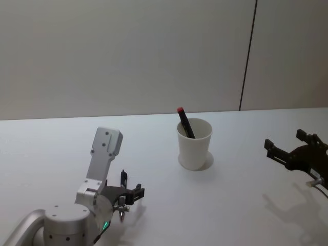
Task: Place the pen into the pen holder.
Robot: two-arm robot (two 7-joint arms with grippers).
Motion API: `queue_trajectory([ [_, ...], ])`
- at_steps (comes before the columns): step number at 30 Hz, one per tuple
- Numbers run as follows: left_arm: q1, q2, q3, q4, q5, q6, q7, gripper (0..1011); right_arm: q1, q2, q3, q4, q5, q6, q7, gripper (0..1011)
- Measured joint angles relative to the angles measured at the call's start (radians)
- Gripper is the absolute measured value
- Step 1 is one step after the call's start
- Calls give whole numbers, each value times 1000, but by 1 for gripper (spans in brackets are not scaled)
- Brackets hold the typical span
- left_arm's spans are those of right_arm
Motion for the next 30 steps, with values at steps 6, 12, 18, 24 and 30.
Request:
queue_trajectory([
  [6,-5,-8,-9,22,-7,8,9,1004,0,0,0,0,0,0,0,1001],
  [12,-9,-14,-17,44,-8,15,12,1004,0,0,0,0,0,0,0,1001],
  [18,-13,-18,-23,59,-7,19,13,1004,0,0,0,0,0,0,0,1001],
  [24,-16,-23,-29,70,-3,25,12,997,0,0,0,0,0,0,0,1001],
  [30,-19,-27,-33,77,1,36,8,863,0,0,0,0,0,0,0,1001],
])
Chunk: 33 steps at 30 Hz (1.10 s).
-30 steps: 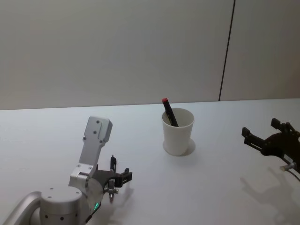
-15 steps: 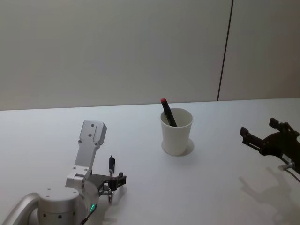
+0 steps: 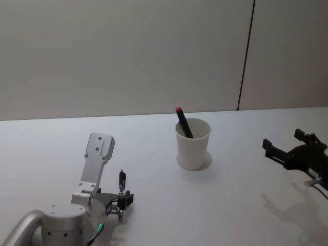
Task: Place the pen into the pen holder.
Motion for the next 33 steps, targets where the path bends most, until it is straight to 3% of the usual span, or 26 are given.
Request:
queue_trajectory([
  [5,-3,-4,-3,4,3,14,-5,756,0,0,0,0,0,0,0,1001],
  [7,-4,-6,-4,6,5,22,-7,656,0,0,0,0,0,0,0,1001],
  [15,-9,-14,-8,10,12,47,-16,432,0,0,0,0,0,0,0,1001],
  [33,-5,-25,-16,11,30,66,-29,289,0,0,0,0,0,0,0,1001],
])
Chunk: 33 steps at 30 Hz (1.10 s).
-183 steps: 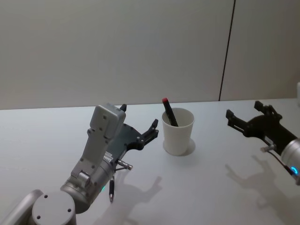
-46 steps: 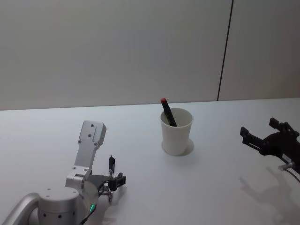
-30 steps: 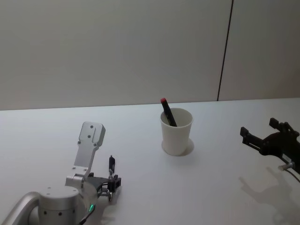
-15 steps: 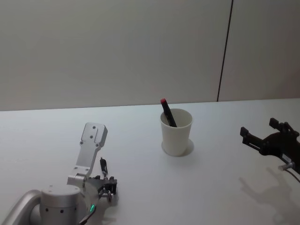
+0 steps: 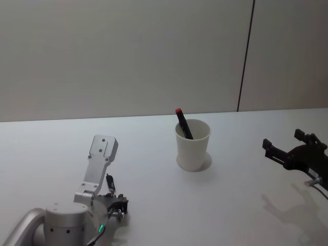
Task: Place the pen into the pen holder.
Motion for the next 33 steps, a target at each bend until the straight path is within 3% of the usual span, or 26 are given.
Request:
queue_trajectory([
  [17,-1,-4,-12,7,27,-28,-26,185,0,0,0,0,0,0,0,1001],
  [20,-4,-4,-15,8,34,-38,-32,130,0,0,0,0,0,0,0,1001],
  [33,-15,-4,-27,8,69,-96,-61,130,0,0,0,0,0,0,0,1001],
])
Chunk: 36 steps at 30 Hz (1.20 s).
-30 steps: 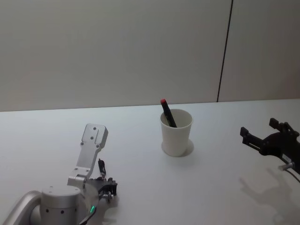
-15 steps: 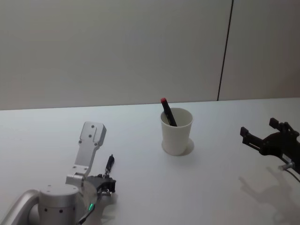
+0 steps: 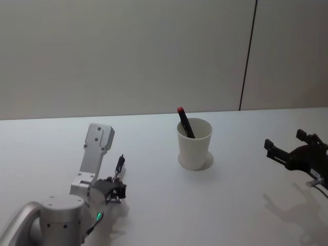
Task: Place the pen into the pen holder.
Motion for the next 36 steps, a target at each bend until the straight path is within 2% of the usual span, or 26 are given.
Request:
queue_trajectory([
  [16,-5,16,-8,-28,84,-141,-64,130,0,0,0,0,0,0,0,1001],
  [23,-6,26,-10,-39,127,-230,-109,130,0,0,0,0,0,0,0,1001],
  [26,-7,32,-11,-43,145,-287,-138,130,0,0,0,0,0,0,0,1001],
  [27,-7,32,-11,-43,145,-287,-138,130,0,0,0,0,0,0,0,1001],
  [30,-9,36,-11,-45,160,-351,-174,130,0,0,0,0,0,0,0,1001],
  [36,-14,43,-13,-44,169,-431,-232,130,0,0,0,0,0,0,0,1001],
])
